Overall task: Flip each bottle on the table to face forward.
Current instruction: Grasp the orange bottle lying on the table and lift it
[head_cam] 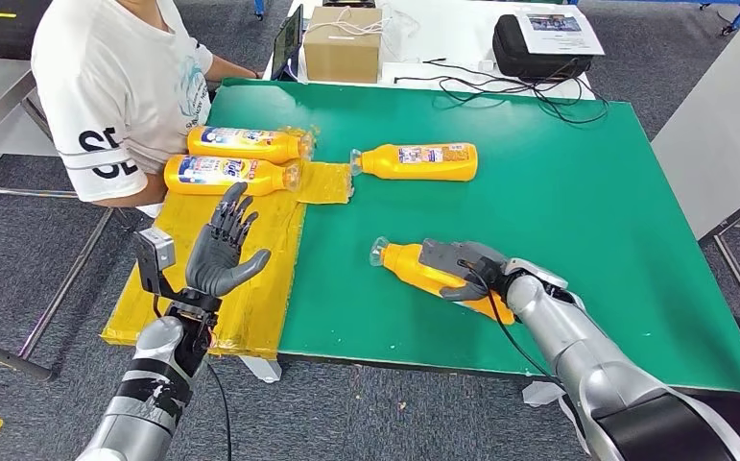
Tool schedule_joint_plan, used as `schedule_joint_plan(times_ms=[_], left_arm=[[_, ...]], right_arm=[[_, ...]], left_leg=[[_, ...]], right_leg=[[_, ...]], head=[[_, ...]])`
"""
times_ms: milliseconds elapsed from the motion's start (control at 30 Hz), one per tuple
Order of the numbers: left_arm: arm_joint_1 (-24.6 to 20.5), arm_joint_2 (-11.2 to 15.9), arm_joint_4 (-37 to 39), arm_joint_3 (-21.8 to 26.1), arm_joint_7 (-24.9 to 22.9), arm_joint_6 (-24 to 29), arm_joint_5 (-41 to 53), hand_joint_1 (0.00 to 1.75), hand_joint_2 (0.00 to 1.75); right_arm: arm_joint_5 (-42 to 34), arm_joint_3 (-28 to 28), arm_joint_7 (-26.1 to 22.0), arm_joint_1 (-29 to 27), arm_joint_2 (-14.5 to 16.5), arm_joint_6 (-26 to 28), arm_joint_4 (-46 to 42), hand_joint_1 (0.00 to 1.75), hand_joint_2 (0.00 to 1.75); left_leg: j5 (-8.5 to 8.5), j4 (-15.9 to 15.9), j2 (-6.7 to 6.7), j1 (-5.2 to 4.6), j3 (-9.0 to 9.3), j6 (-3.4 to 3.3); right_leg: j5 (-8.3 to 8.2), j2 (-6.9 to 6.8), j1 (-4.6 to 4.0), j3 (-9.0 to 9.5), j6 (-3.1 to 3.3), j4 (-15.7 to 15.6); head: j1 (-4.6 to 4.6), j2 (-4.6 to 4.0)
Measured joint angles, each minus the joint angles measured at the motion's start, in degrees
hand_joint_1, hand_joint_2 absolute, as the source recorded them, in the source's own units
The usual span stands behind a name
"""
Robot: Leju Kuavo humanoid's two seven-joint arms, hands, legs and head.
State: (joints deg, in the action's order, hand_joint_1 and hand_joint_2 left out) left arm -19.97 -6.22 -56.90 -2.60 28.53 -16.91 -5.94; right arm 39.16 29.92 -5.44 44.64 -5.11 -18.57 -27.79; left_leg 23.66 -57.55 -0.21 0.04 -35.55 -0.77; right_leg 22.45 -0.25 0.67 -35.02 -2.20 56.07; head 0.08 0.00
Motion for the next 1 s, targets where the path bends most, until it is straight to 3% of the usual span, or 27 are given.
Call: schedule_joint_plan(times_ms=[200,300,433,533,667,1000], left_arm=[[-0.46,0.28,0.90,-0.90,-1.25,2.00,1.16,0.00,1.75],[-0.57,0.39,1.13,-1.28,-2.71,3.76,2.17,0.00,1.75],[-1.65,0.28,2.80,-1.96,-5.76,6.40,3.39,0.00,1.75],[-3.25,-0.37,4.90,-2.88,-7.21,7.33,3.56,0.00,1.75],[-4.79,-1.07,6.79,-3.79,-7.67,7.75,3.54,0.00,1.75],[-6.51,-1.73,8.91,-4.68,-9.73,5.89,1.39,0.00,1.75]], right_arm=[[-6.08,0.55,0.49,-1.13,-0.70,6.38,-1.02,1.75,1.75],[-8.13,0.18,0.37,-2.95,0.16,12.86,-3.01,1.75,1.75],[-9.01,-1.51,-0.76,-7.15,3.78,24.31,-9.25,1.75,1.75],[-8.24,-2.32,-1.56,-9.69,7.51,29.18,-14.76,1.75,1.75],[-7.70,-2.63,-2.08,-10.98,10.77,30.67,-19.40,1.75,1.75],[-8.81,-3.37,-5.42,-11.60,13.82,30.87,-21.85,1.75,1.75]], left_leg=[[0.00,0.00,0.02,0.00,0.00,0.00],[0.00,0.01,0.01,0.01,-0.03,0.00],[0.01,0.01,0.15,0.02,-0.12,0.02],[0.00,0.01,0.17,0.04,-0.17,0.04],[-0.01,0.02,0.15,0.05,-0.21,0.04],[0.00,0.01,0.12,0.00,-0.28,0.03]], right_leg=[[-0.01,0.01,-0.01,0.02,0.00,0.01],[0.00,0.01,-0.02,0.01,0.00,0.02],[-0.01,0.11,-0.03,-0.17,0.00,0.04],[0.00,0.15,-0.05,-0.26,0.01,0.06],[0.01,0.15,-0.05,-0.28,0.02,0.06],[0.01,0.14,0.00,-0.29,0.01,0.04]], head=[[-0.01,0.00],[0.01,0.00],[-0.01,0.00],[-0.01,0.00],[-0.01,0.00],[0.01,0.00]])
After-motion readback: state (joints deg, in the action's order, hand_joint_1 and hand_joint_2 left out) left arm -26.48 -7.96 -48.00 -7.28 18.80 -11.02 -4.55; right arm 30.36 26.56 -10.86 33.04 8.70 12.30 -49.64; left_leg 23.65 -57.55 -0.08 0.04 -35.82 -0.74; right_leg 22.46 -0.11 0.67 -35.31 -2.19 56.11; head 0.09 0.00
